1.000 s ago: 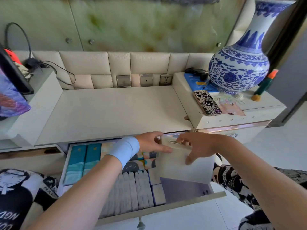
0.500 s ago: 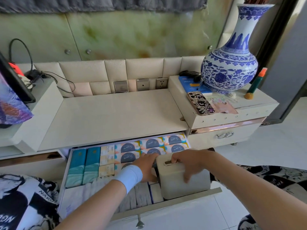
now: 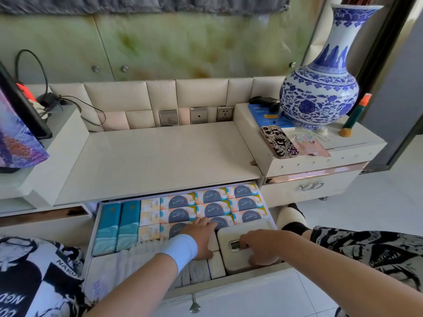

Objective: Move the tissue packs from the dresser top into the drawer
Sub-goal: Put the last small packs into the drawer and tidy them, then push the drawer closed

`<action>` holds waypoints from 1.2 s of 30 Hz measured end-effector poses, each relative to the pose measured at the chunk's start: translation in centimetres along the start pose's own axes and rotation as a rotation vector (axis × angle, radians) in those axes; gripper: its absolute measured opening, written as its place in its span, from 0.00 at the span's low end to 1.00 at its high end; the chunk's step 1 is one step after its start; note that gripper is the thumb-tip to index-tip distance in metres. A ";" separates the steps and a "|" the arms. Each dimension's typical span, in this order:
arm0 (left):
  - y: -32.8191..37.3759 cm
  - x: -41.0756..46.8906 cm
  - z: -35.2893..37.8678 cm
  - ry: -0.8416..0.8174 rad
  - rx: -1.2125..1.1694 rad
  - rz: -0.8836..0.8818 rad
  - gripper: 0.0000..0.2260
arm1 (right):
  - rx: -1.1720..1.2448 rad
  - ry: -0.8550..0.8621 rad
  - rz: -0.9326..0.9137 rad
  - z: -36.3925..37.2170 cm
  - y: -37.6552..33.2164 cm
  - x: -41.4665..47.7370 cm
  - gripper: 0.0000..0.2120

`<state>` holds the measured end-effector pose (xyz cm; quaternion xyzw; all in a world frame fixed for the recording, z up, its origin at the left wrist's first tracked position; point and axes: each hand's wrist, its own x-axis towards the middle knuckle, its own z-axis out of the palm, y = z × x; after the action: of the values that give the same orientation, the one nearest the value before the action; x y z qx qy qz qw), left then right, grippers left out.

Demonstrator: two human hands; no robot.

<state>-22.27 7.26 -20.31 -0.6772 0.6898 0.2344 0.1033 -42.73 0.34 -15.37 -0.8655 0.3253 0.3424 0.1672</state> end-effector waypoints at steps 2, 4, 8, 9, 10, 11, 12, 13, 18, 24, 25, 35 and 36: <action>0.5 0.0 -0.3 0.032 -0.080 0.037 0.31 | -0.017 -0.024 -0.002 0.2 -0.2 0.0 0.22; 1.4 0.0 -0.4 0.054 -0.148 0.069 0.27 | -0.023 -0.032 0.009 0.1 -0.5 0.1 0.21; 2.4 -0.4 -0.2 0.029 -0.155 0.078 0.29 | -0.098 -0.035 0.039 -0.6 -1.3 0.1 0.18; 2.4 -0.5 -0.5 0.017 -0.156 0.078 0.31 | -0.154 -0.007 0.040 -0.8 -1.6 0.2 0.17; 2.2 -0.6 -0.9 0.009 -0.164 0.078 0.32 | -0.204 0.043 0.042 -0.9 -1.8 0.3 0.16; 2.0 -0.7 -1.2 0.007 -0.171 0.077 0.33 | -0.227 0.113 0.042 -1.0 -1.9 0.4 0.15; 1.9 -0.9 -1.5 0.005 -0.172 0.076 0.35 | -0.215 0.191 0.030 -1.1 -2.0 0.5 0.16; 1.7 -1.2 -1.8 0.001 -0.169 0.076 0.35 | -0.180 0.260 0.005 -1.3 -2.2 0.5 0.18; 1.5 -3.7 -2.1 -0.145 -0.038 0.049 0.39 | -0.069 0.188 -0.176 -0.9 -3.2 0.4 0.50; 0.7 -6.2 -1.1 -0.292 0.099 0.066 0.43 | -0.341 0.152 -0.247 0.7 -4.8 2.2 0.63; 0.4 -6.3 -1.0 -0.275 0.106 0.066 0.43 | -0.364 0.168 -0.257 0.6 -4.9 2.4 0.62; -3.1 -6.6 -0.1 0.075 -0.173 -0.098 0.37 | -0.323 0.370 -0.101 -1.2 -3.8 3.3 0.54; -3.6 -6.7 -0.1 0.125 -0.216 -0.122 0.37 | -0.322 0.406 -0.067 -1.3 -3.8 3.3 0.51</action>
<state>-18.30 13.27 -17.80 -0.7383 0.6232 0.2580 0.0005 -37.74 0.96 -16.50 -0.9421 0.2648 0.2034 -0.0301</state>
